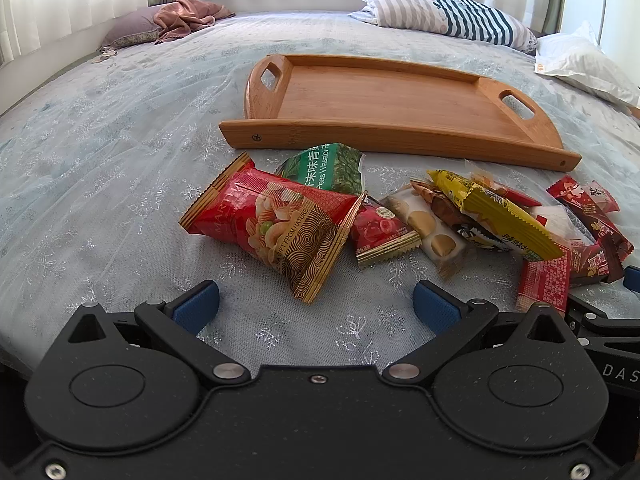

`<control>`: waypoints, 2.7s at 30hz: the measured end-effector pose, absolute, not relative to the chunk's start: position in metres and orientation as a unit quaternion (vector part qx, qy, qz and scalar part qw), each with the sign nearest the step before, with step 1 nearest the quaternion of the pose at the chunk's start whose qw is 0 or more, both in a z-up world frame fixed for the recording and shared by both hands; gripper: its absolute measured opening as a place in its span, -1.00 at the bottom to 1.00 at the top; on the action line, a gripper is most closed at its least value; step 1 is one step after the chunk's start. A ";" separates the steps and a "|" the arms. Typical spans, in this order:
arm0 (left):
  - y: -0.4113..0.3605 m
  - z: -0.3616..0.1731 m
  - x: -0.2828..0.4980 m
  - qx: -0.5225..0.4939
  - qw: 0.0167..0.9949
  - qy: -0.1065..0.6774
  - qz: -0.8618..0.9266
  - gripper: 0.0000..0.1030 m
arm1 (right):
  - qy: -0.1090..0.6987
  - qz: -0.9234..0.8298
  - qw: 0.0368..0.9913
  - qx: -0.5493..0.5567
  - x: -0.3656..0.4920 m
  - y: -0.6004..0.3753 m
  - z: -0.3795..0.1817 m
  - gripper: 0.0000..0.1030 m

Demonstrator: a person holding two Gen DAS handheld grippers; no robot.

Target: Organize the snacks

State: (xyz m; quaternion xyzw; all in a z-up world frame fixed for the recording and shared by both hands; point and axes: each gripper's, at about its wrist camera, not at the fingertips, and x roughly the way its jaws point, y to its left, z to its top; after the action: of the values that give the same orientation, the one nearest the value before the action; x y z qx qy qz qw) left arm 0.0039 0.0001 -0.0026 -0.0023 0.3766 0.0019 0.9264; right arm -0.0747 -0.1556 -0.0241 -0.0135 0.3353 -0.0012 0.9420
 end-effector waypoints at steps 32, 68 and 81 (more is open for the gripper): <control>0.002 -0.006 0.003 -0.005 0.925 0.381 0.004 1.00 | 0.345 0.001 0.938 -0.020 -0.072 -0.158 -0.021 1.00; 0.007 -0.002 0.000 -0.015 0.925 0.381 -0.003 1.00 | 0.396 0.017 0.918 -0.020 -0.054 -0.161 -0.014 1.00; 0.001 0.000 -0.004 -0.001 0.926 0.377 -0.002 1.00 | 0.368 0.014 0.930 -0.023 -0.064 -0.160 -0.020 1.00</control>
State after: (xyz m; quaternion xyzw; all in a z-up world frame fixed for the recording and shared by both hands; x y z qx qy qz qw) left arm -0.0041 0.0011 -0.0002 -0.0015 0.3768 -0.0018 0.9263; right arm -0.0641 -0.1604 -0.0201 -0.0231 0.3677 0.0139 0.9296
